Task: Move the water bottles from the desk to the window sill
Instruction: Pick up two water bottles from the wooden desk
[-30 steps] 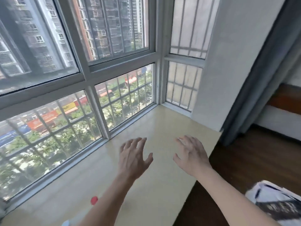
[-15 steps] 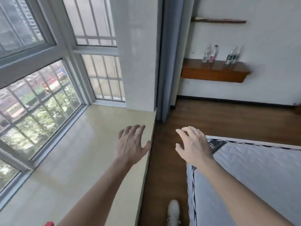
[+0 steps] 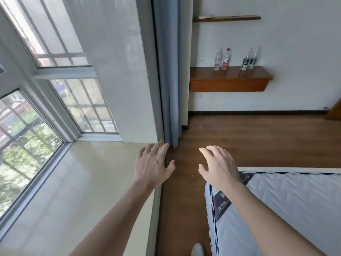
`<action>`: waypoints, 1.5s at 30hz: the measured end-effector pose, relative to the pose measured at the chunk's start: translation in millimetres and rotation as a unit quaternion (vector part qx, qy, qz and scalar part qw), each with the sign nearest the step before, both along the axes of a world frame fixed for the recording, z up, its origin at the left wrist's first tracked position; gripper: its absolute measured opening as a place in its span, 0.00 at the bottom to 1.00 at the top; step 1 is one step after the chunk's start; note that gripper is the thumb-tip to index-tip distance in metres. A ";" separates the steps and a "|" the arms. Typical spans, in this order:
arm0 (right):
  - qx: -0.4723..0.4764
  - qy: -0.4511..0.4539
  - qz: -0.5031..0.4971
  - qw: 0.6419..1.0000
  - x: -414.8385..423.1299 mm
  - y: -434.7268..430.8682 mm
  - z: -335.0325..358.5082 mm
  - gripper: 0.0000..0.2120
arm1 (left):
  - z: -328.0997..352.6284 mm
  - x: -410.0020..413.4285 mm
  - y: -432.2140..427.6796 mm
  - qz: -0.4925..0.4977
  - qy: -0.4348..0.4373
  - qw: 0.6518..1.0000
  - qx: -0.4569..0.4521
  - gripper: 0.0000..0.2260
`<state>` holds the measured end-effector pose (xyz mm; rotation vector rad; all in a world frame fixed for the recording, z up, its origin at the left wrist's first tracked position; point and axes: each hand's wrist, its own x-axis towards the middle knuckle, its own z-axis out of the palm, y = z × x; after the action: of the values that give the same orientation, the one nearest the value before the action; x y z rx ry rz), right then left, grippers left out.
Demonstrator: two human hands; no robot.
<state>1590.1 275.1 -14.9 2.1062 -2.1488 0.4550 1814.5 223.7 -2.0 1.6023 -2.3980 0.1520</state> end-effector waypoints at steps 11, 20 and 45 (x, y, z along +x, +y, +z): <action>-0.016 -0.009 -0.002 1.000 -76.9 -166.0 16.1 0.22 | 17.9 -97.5 -167.8 -0.007 0.019 1.000 -0.010 0.26; -0.003 -0.006 -0.027 1.000 -117.6 -261.7 9.7 0.22 | 9.0 -148.4 -278.5 -0.041 0.012 0.999 -0.006 0.25; 0.038 0.008 -0.206 0.978 -264.4 -587.8 20.9 0.26 | 11.1 -334.5 -659.3 -0.202 0.006 0.979 0.040 0.27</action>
<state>1325.6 -312.7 6.0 1.6179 -2.5361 0.3140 1480.0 -435.6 9.1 1.1053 -2.6878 -0.0313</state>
